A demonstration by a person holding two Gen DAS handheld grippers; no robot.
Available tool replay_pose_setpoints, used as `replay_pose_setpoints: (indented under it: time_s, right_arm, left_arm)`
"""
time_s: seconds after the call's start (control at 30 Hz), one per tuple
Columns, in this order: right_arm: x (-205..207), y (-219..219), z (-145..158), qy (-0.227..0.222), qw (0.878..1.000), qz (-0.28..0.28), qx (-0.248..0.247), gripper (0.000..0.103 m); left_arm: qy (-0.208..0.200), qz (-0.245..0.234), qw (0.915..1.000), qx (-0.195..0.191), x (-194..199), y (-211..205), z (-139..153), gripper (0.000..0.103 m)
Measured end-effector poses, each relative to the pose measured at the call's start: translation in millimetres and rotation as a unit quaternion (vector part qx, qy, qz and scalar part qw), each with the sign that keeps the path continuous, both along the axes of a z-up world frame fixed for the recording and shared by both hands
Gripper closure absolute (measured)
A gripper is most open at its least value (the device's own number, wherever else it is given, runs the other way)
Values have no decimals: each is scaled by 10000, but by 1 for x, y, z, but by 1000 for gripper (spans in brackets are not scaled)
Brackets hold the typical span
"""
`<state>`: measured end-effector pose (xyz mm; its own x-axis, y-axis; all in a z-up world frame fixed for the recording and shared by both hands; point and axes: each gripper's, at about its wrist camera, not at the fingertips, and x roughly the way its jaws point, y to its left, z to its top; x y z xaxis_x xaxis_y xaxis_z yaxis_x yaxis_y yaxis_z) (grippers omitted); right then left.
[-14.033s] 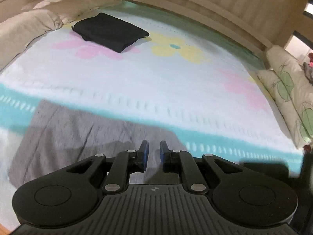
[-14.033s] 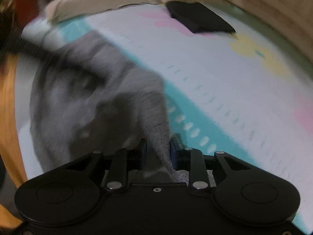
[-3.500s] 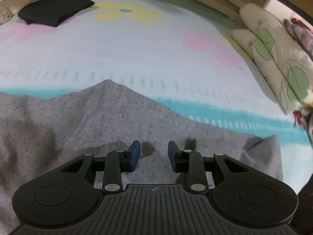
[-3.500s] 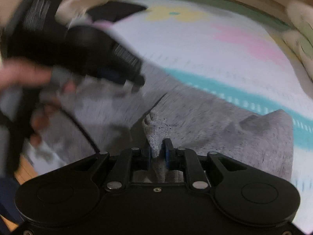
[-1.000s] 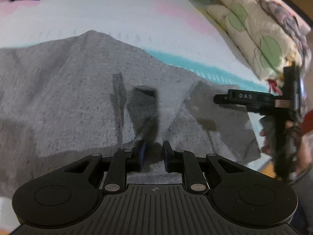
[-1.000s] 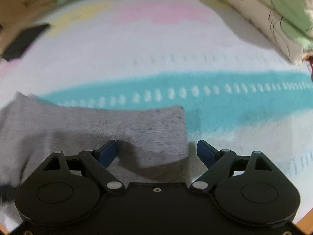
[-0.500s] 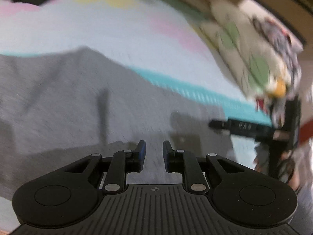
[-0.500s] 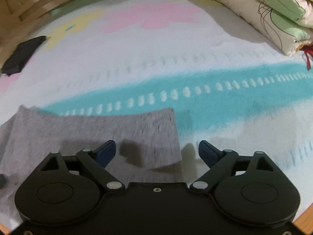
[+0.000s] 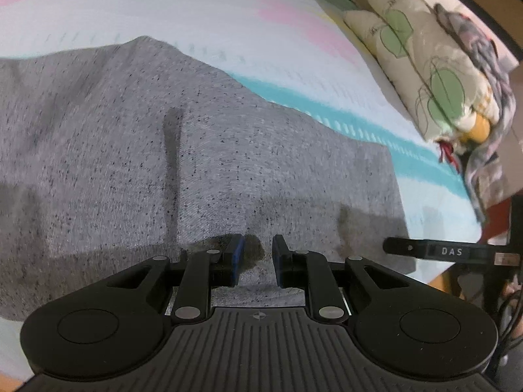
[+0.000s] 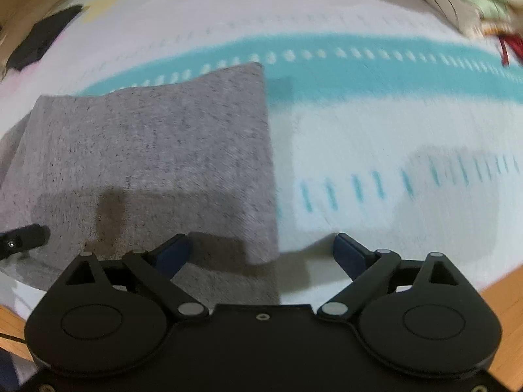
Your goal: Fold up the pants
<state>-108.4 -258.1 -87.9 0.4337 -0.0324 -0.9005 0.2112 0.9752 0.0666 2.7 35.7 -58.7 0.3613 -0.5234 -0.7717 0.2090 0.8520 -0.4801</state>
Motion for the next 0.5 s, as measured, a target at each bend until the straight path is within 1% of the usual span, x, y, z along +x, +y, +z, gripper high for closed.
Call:
replay_pose_setpoints:
  time_s: [0.03, 0.07, 0.1, 0.17, 0.23, 0.3, 0.37, 0.4, 0.43, 0.5]
  right_arm:
    - [-1, -5, 1, 7, 9999, -104, 88, 11]
    - [-1, -10, 4, -31, 9996, -250, 150, 17]
    - [-2, -13, 7, -94, 9990, -393, 167, 20]
    - [-2, -14, 18, -333, 9974, -636, 80, 20]
    - [-1, -8, 30, -665, 9955, -668, -27, 20]
    - [0, 4, 42, -1028, 9931, -556, -70, 19]
    - [5, 22, 51, -1393, 9897, -331, -27, 19]
    - [10, 32, 53, -1513, 9883, -183, 21, 19]
    - [13, 43, 54, -1590, 9872, 11, 66, 19]
    - [23, 65, 55, -1587, 9861, 473, 148, 17]
  left_arm:
    - [21, 41, 10000, -48, 1, 2, 1, 84]
    - [30, 88, 9999, -95, 0, 5, 2, 84]
    - [13, 119, 9999, -114, -1, 9, 4, 84]
    - [-149, 197, 9997, -51, -4, 14, 10, 84]
    - [-398, 303, 9987, 63, -7, 19, 17, 83]
    - [-651, 542, 9963, 139, -9, 31, 26, 80]
    - [-869, 958, 9914, 181, -10, 48, 33, 77]
    - [-927, 1155, 9887, 218, -11, 57, 36, 77]
    - [-960, 1317, 9863, 243, -11, 64, 39, 77]
    - [-968, 1674, 9808, 245, -10, 78, 41, 76]
